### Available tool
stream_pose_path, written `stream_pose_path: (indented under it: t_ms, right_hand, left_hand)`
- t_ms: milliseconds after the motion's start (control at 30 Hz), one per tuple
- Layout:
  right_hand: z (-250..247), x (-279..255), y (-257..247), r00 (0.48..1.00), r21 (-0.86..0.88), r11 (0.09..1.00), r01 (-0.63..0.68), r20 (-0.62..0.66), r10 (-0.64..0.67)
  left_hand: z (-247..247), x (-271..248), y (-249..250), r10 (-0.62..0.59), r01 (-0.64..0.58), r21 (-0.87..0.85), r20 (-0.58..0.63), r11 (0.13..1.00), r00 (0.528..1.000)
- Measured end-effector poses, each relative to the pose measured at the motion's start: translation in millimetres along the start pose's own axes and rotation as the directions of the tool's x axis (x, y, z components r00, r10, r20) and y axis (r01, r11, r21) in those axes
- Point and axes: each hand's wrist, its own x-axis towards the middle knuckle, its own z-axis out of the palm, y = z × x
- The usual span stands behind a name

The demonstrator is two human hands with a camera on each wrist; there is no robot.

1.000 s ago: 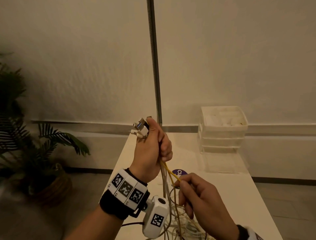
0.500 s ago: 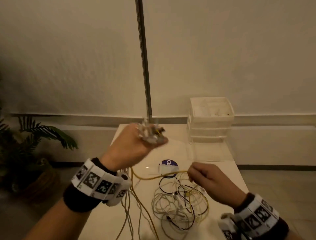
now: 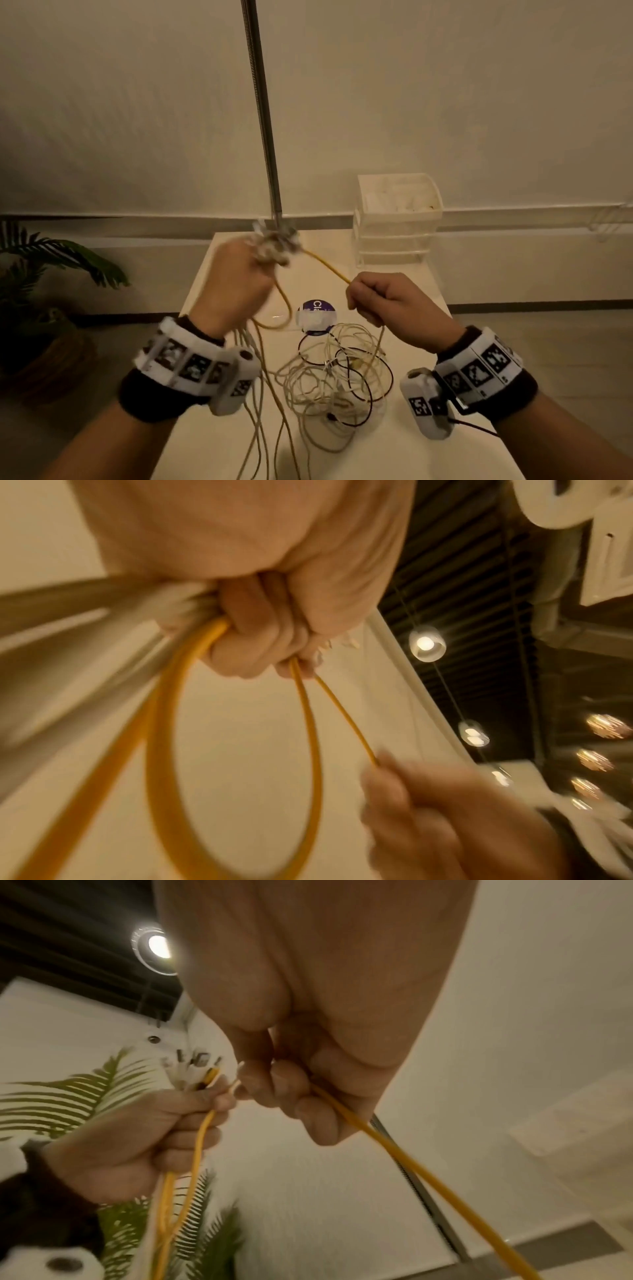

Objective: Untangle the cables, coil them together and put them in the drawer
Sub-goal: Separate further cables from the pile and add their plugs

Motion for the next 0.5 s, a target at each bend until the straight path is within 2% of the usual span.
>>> stream_pose_path:
  t_ms: [33, 67, 100, 133, 167, 200, 233, 300, 333, 400, 433, 500]
  right_hand:
    - [-4, -2, 8, 0.999, 0.011, 1.000, -0.023, -0.023, 0.023]
    - [-8, -4, 17, 0.998, 0.023, 0.999, -0.048, -0.041, 0.049]
    - [-10, -7, 25, 0.995, 0.035, 0.996, -0.076, -0.057, 0.078]
    - [-10, -9, 32, 0.992, 0.045, 0.994, -0.102, -0.072, 0.105]
    - [-9, -10, 36, 0.989, 0.050, 0.991, -0.122, -0.084, 0.126]
    - [-7, -11, 38, 0.986, 0.056, 0.990, -0.130, -0.094, 0.135]
    - [-4, -10, 38, 0.986, 0.064, 0.990, -0.126, -0.101, 0.132]
    - [1, -5, 31, 0.990, 0.077, 0.993, -0.094, -0.095, 0.101]
    - [5, -2, 26, 0.994, 0.076, 0.995, -0.071, -0.079, 0.077]
    - [9, 4, 14, 1.000, 0.062, 0.998, -0.010, -0.028, 0.012]
    - [10, 7, 7, 1.000, 0.062, 0.998, 0.020, -0.003, -0.020]
    - [8, 10, -4, 0.998, 0.072, 0.995, 0.066, 0.020, -0.068]
  left_hand:
    - [-16, 7, -7, -0.071, 0.065, -0.049, -0.155, 0.997, 0.985]
    - [-32, 14, -17, -0.141, 0.111, -0.121, -0.281, 0.986, 0.949]
    - [-47, 20, -25, -0.197, 0.146, -0.161, -0.362, 0.976, 0.911]
    - [-58, 21, -30, -0.227, 0.185, -0.140, -0.398, 0.973, 0.889]
    - [-61, 20, -34, -0.229, 0.225, -0.059, -0.396, 0.973, 0.889]
    - [-58, 17, -35, -0.193, 0.232, 0.063, -0.372, 0.971, 0.908]
    - [-51, 12, -33, -0.128, 0.185, 0.146, -0.334, 0.972, 0.934]
    - [-33, 1, -17, 0.043, -0.017, 0.133, -0.199, 0.991, 0.979]
    - [-21, -5, -9, 0.102, -0.097, 0.068, -0.075, 0.993, 0.992]
    - [5, -16, 6, 0.166, -0.162, -0.038, 0.173, 0.986, 0.971]
    - [17, -19, 13, 0.185, -0.178, -0.049, 0.240, 0.983, 0.953]
    - [32, -21, 18, 0.211, -0.207, -0.044, 0.262, 0.977, 0.942]
